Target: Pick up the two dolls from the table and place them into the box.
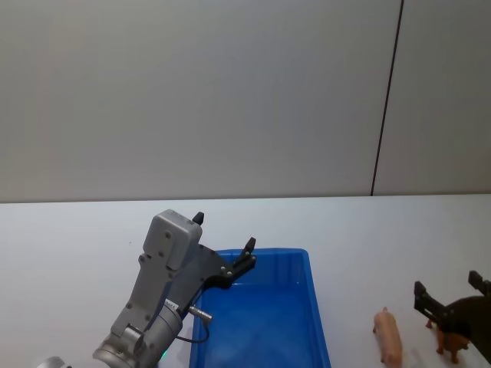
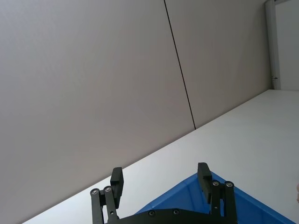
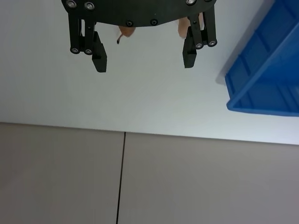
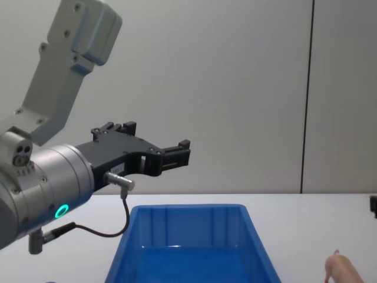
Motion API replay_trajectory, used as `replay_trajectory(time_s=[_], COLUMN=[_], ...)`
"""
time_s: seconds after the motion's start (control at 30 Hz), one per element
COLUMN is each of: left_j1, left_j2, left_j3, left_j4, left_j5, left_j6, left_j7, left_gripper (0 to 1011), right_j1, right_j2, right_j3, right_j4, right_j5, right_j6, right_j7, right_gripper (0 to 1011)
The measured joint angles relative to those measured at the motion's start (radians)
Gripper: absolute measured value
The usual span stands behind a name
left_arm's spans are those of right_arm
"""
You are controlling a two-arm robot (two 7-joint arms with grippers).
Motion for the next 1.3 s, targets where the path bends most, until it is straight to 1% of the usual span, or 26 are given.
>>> replay_trajectory(time_s=[0.23,0.4,0.8,1.07,1.1,1.13,1.3], left_j1=[0.0,0.0,0.0,0.0,0.0,0.0,0.0], left_j2=[0.0,0.0,0.0,0.0,0.0,0.0,0.0], left_j3=[0.0,0.0,0.0,0.0,0.0,0.0,0.0], left_j4=[0.0,0.0,0.0,0.0,0.0,0.0,0.0], left_j5=[0.0,0.0,0.0,0.0,0.0,0.0,0.0], left_j6=[0.0,0.0,0.0,0.0,0.0,0.0,0.0], left_j7=[0.0,0.0,0.0,0.0,0.0,0.0,0.0], left_gripper=[1002,1002,1002,1002,1002,1002,1002], right_j1=[-0.004,-0.005,0.004,0.013,0.015,0.015,0.017], right_j2=[0.002,0.003,-0.005,-0.013,-0.014,-0.015,-0.02], right_j3=[0.007,0.011,0.013,0.011,0.011,0.011,0.01], right_j4=[0.014,0.032,0.085,0.116,0.122,0.123,0.135], right_j5=[0.008,0.016,0.02,0.018,0.017,0.017,0.017], right_j6=[0.039,0.055,0.061,0.062,0.064,0.066,0.082], right_j7=[-0.006,-0.007,0.018,0.038,0.041,0.041,0.037], right_gripper=[1001,1001,1001,844,792,792,620])
